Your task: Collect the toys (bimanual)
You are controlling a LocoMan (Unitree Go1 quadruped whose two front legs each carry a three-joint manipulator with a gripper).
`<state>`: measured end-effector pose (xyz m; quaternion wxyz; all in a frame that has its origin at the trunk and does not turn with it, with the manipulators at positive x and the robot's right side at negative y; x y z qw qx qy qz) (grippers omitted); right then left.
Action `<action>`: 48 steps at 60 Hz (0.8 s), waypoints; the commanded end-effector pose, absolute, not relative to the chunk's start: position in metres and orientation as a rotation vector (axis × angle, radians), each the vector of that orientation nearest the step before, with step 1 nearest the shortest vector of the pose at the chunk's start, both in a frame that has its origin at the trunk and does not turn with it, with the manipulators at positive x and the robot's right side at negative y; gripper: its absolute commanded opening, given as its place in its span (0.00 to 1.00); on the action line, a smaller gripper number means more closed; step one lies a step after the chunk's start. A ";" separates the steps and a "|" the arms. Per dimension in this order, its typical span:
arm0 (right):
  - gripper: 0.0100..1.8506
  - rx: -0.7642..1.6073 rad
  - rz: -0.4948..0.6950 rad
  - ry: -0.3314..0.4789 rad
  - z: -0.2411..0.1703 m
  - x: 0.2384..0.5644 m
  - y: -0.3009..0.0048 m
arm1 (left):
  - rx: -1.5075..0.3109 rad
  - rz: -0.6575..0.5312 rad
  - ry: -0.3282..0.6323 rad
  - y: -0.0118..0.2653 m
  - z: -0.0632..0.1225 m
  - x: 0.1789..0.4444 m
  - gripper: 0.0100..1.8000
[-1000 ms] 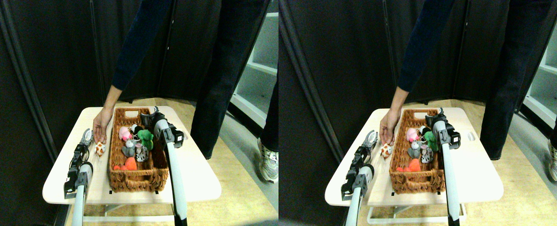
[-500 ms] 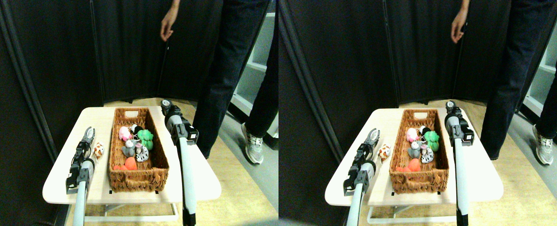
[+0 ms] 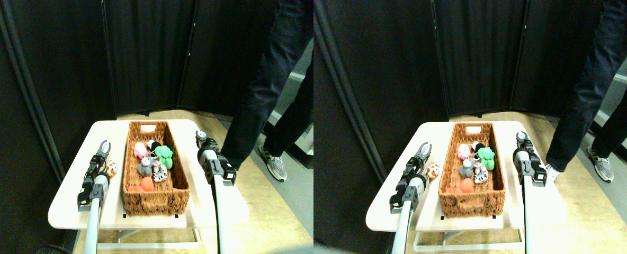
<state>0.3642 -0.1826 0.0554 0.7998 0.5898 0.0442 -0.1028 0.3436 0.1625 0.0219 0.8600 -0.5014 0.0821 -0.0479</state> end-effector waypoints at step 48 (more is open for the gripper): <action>0.00 1.365 -0.300 0.129 0.011 0.358 -0.176 | -1.010 -0.091 0.231 0.143 0.052 0.316 0.37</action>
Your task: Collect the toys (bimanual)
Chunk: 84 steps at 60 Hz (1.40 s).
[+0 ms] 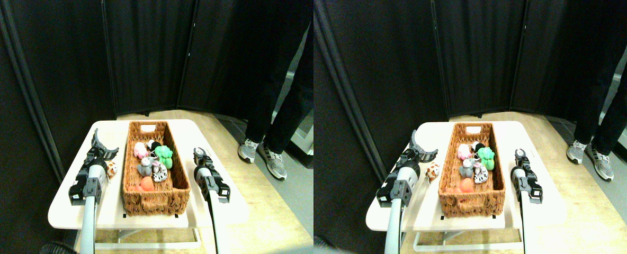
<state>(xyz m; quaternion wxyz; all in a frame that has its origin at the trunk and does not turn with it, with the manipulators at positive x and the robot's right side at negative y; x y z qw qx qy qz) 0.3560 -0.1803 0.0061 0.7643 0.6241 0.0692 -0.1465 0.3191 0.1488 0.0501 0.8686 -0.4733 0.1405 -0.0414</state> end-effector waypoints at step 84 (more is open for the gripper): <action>0.00 1.383 -0.308 0.146 0.008 0.362 -0.166 | -1.087 0.034 0.272 0.145 -0.021 0.325 0.42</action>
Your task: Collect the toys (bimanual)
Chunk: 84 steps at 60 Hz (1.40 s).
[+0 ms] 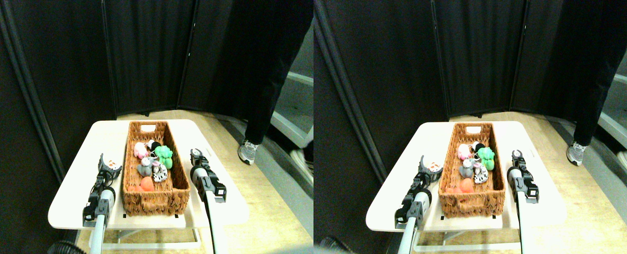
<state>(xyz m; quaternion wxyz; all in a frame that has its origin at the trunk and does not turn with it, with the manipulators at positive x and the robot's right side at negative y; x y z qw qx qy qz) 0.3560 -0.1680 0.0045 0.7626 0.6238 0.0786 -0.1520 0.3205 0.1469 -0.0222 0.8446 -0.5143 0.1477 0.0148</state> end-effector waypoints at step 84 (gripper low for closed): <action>0.00 1.360 -0.317 0.130 0.008 0.369 -0.167 | -1.005 -0.189 0.202 0.146 0.070 0.355 0.00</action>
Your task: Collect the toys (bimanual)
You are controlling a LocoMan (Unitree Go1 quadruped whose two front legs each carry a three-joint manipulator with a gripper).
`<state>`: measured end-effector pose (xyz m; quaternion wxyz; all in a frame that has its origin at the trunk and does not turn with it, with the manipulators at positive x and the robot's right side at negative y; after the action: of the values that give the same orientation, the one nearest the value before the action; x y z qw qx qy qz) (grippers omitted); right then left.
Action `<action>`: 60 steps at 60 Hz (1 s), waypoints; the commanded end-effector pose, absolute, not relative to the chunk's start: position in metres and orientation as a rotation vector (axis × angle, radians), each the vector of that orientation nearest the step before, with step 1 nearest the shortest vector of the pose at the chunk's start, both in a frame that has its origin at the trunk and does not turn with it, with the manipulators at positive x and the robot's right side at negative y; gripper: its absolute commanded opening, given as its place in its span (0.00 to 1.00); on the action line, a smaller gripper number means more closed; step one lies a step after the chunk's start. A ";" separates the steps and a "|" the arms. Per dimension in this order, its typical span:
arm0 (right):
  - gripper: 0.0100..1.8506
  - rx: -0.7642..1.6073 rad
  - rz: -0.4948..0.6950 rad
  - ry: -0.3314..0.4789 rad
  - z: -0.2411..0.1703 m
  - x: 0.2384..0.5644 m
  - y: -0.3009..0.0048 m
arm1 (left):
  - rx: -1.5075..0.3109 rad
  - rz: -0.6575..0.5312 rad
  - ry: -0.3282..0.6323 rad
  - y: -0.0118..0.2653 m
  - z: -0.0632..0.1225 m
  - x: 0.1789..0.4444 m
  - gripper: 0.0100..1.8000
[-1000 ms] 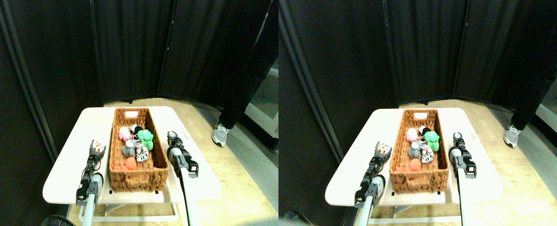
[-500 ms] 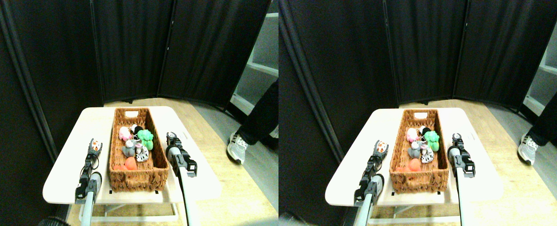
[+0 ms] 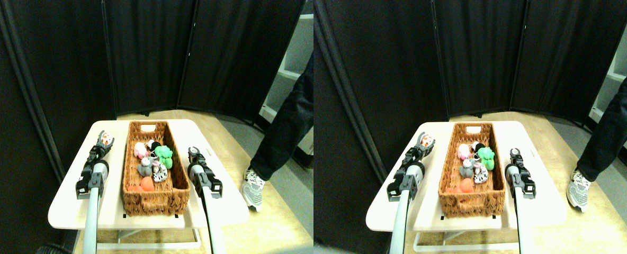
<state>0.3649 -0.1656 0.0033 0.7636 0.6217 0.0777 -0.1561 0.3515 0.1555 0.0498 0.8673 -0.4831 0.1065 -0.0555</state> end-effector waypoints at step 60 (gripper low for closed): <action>0.00 1.373 -0.320 0.104 0.008 0.366 -0.174 | -1.221 -0.252 0.422 0.029 0.100 0.347 0.02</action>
<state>0.3643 -0.1753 -0.0001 0.7614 0.6253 0.0664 -0.1574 0.3483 0.0313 0.0919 0.7957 -0.5608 0.2061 -0.0990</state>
